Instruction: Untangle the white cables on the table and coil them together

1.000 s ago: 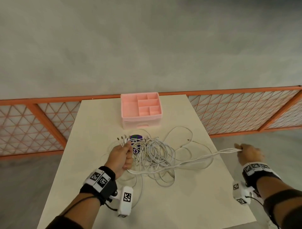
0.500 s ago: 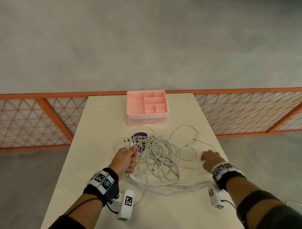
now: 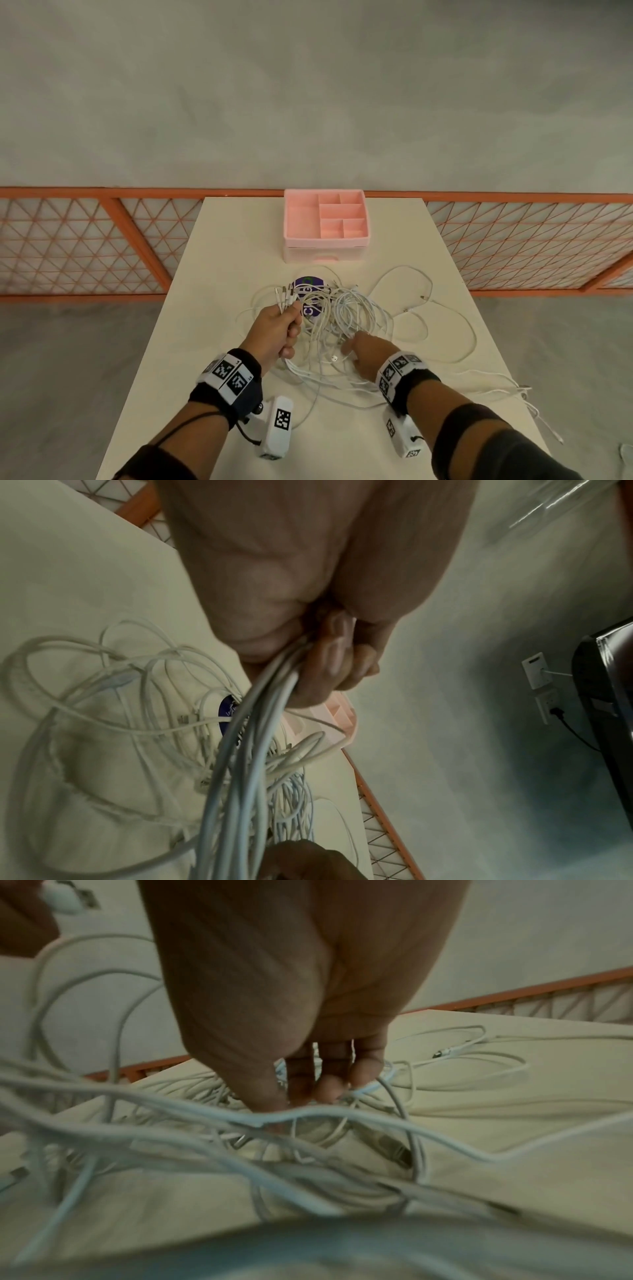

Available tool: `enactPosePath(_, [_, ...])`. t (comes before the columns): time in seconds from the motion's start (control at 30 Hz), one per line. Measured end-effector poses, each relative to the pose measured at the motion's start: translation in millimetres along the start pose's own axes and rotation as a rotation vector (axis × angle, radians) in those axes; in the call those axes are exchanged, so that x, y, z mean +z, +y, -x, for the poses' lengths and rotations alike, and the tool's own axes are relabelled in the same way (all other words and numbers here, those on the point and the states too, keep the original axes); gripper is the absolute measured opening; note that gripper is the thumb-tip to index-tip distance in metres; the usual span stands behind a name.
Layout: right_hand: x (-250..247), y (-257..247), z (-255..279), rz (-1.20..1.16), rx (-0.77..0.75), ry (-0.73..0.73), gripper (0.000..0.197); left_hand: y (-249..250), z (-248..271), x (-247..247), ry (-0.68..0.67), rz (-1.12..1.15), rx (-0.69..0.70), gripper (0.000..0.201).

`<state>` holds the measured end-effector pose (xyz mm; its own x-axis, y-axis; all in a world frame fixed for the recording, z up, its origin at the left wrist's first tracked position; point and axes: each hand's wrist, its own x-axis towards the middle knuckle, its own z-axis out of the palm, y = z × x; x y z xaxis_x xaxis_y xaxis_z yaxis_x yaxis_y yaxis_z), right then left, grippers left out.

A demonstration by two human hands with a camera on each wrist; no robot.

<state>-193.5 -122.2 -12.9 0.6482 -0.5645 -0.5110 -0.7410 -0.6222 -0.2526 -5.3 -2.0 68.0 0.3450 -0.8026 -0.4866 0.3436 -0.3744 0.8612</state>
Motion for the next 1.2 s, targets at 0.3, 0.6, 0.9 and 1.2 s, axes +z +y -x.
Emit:
enactPosePath(0.3, [-62, -8, 13, -0.333, -0.124, 0.32, 0.009, 18, -3, 10, -0.021, -0.018, 0.298, 0.025])
enactPosePath(0.6, [-152, -42, 47, -0.664, -0.34, 0.498, 0.002, 40, -19, 31, -0.028, 0.052, 0.365, 0.023])
enactPosePath(0.9, [-187, -43, 61, -1.089, -0.338, 0.851, 0.012, 23, -15, 23, -0.066, 0.037, 0.254, 0.012])
enactPosePath(1.2, [-206, -18, 62, -1.244, -0.135, 1.066, 0.012, 28, -15, 7, 0.106, 0.041, 0.269, 0.01])
